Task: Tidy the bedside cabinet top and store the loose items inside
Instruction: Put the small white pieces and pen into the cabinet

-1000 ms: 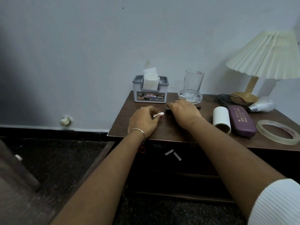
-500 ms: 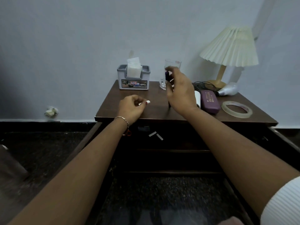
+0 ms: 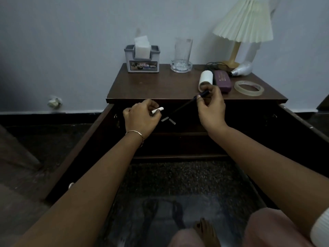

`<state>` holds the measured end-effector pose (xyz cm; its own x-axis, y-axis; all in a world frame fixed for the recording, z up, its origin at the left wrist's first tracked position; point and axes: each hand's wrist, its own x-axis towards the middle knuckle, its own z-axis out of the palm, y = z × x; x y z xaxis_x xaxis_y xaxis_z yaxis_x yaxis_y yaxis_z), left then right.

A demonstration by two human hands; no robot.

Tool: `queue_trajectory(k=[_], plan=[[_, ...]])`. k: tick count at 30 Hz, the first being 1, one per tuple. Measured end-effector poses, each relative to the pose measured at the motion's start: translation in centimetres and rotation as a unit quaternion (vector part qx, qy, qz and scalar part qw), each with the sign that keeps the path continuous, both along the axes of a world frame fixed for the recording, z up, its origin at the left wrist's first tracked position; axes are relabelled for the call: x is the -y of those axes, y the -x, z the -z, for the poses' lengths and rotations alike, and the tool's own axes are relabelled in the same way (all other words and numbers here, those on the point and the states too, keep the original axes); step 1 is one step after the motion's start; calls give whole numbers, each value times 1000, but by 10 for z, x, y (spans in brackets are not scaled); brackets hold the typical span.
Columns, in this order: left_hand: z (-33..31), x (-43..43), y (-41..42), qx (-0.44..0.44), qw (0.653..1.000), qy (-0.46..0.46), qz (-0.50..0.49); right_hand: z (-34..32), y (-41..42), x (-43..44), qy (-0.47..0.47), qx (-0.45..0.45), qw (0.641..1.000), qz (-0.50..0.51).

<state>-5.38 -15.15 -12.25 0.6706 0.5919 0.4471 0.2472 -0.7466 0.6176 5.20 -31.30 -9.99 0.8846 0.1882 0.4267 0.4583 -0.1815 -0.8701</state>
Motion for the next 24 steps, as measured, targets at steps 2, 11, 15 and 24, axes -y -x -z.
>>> queue_trajectory(k=[2,11,15,24], plan=[[15,-6,2,-28,1000,5,-5,22,-6,2,-30,-60,997,32],[73,-10,-17,-102,988,105,-47,93,-40,-13,-96,-244,956,131],[89,-8,-41,-106,987,108,-55,115,-50,-20,-85,-241,954,155],[122,-25,-101,-76,985,152,-26,132,-76,-36,13,-192,967,166]])
